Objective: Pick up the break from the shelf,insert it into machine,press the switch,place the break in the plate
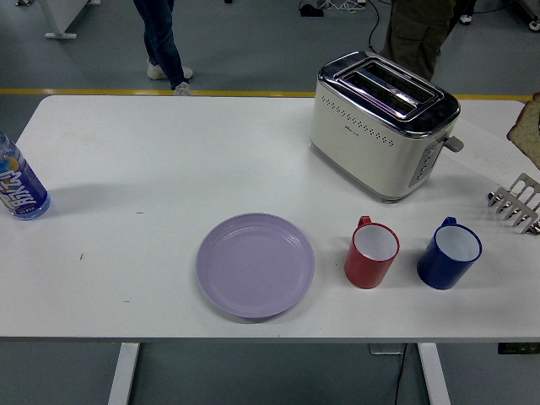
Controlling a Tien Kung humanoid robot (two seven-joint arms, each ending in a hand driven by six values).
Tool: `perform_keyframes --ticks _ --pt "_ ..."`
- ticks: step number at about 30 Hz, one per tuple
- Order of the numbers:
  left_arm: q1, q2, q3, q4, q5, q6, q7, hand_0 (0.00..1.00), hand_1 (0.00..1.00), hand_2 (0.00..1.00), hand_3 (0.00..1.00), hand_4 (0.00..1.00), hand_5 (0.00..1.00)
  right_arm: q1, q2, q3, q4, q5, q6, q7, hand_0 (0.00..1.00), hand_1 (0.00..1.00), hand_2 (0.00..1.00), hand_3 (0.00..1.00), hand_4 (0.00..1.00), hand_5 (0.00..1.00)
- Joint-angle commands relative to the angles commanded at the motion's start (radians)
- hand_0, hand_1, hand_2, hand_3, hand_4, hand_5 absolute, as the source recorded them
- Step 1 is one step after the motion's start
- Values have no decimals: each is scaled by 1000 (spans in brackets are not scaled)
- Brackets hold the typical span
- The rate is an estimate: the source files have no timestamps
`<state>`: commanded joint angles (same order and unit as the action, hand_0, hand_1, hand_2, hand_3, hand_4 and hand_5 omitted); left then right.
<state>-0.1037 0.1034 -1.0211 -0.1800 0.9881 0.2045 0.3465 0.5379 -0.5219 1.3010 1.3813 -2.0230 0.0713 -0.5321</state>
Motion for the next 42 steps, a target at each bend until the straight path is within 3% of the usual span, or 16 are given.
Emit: perform_keyframes --ticks 23,42 --pt "7 5 -11 0 16 0 3 631 491 481 546 335 808 63 -56 -33 61 87 54 -11 173 247 452 477 575 81" --pt "-3 7 -3 0 3 4 2 631 491 476 547 335 807 145 -101 -63 63 179 72 6 171 245 451 475 576 83"
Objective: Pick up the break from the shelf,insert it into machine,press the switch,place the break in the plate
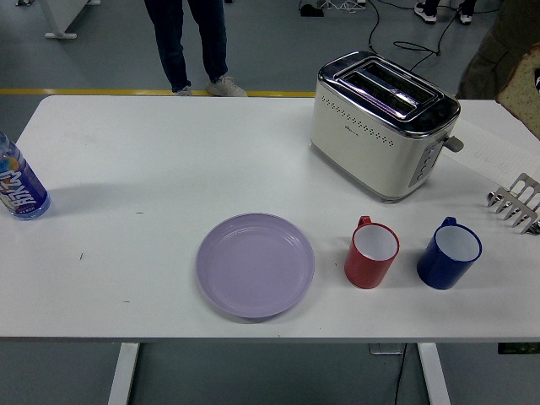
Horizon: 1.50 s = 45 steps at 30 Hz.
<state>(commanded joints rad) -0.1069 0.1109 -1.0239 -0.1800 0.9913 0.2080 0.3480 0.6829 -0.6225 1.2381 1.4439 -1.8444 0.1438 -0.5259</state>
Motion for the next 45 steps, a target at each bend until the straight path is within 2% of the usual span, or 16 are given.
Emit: perform_keyframes --ticks 25,45 --pt "-6 1 5 0 -6 1 0 629 491 474 547 338 809 71 -3 -40 -3 96 25 54 170 245 451 475 580 82" --pt "-8 2 7 0 -9 1 0 628 491 472 547 341 815 150 2 -102 -28 193 91 66 169 238 448 472 584 79"
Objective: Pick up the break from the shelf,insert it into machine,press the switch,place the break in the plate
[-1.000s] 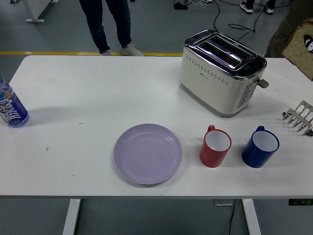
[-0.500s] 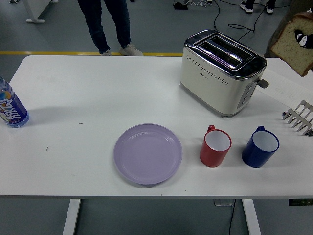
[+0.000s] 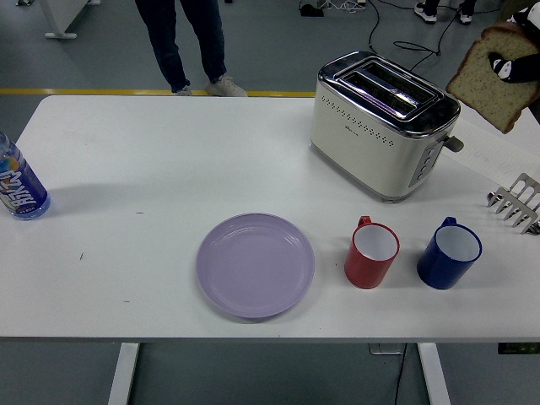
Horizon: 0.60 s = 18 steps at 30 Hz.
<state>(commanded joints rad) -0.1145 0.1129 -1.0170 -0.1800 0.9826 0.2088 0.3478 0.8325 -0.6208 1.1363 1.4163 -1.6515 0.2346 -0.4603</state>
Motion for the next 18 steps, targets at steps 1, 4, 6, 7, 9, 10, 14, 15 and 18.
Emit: perform_keyframes --ticks 1,4,6,7,9,10,14,15,18 --pt "0 0 0 0 0 0 0 628 491 472 547 341 815 2 1 -2 -1 3 2 2 169 238 448 472 584 79" --pt "1 0 0 0 0 0 0 628 490 472 547 340 815 12 5 -10 -8 12 11 6 168 237 449 472 585 79" --pt "1 0 0 0 1 0 0 628 490 472 547 340 815 19 9 -16 -11 16 16 8 168 237 449 472 585 79" --pt "1 0 0 0 1 0 1 628 490 472 547 340 815 20 10 -18 -12 16 17 8 168 237 449 472 585 79" --pt "2 0 -1 0 2 1 1 628 491 470 547 343 818 27 14 -23 -17 22 25 12 165 240 449 472 586 75" --pt "2 0 -2 0 3 1 1 628 491 470 547 343 818 33 16 -27 -22 25 32 13 165 240 449 472 586 75" --pt "4 1 -4 0 6 1 2 628 491 470 546 340 815 53 23 -34 -34 35 51 16 166 240 448 472 587 76" --pt "5 1 -5 0 7 1 2 628 491 470 546 340 815 60 24 -39 -38 39 57 16 166 240 448 472 587 76" --pt "7 2 -5 0 9 1 3 628 491 470 546 340 815 75 28 -49 -46 46 66 14 166 240 448 472 587 76"
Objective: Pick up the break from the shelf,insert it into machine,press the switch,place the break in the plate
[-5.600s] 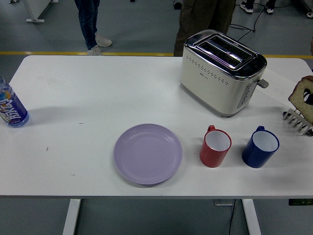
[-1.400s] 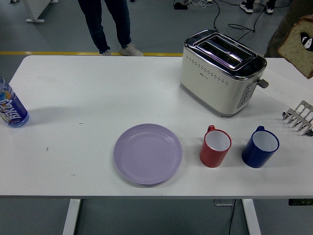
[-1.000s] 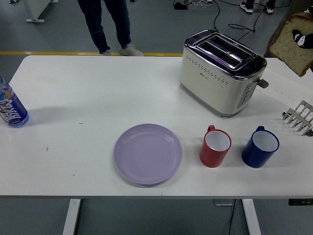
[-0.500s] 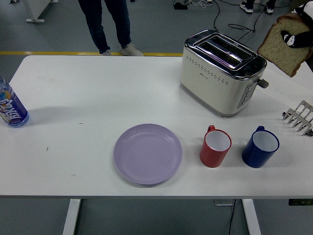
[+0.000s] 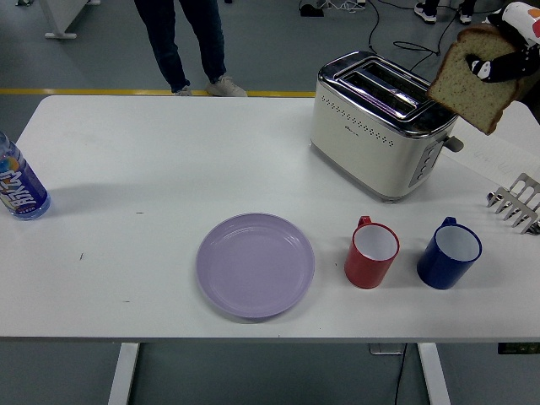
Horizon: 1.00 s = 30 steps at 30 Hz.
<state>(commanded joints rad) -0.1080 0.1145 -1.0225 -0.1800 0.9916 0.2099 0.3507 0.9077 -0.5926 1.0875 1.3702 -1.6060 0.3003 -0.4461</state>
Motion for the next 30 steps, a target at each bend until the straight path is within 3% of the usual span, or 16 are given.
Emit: perform_keyframes --ticks 18,30 --pt "-5 4 9 0 -9 2 -1 630 488 466 547 337 811 120 46 -72 -110 35 34 6 166 237 448 472 586 71" --pt "-9 4 15 0 -14 4 -1 630 486 464 547 340 807 164 94 -103 -163 23 16 23 166 237 449 472 586 68"
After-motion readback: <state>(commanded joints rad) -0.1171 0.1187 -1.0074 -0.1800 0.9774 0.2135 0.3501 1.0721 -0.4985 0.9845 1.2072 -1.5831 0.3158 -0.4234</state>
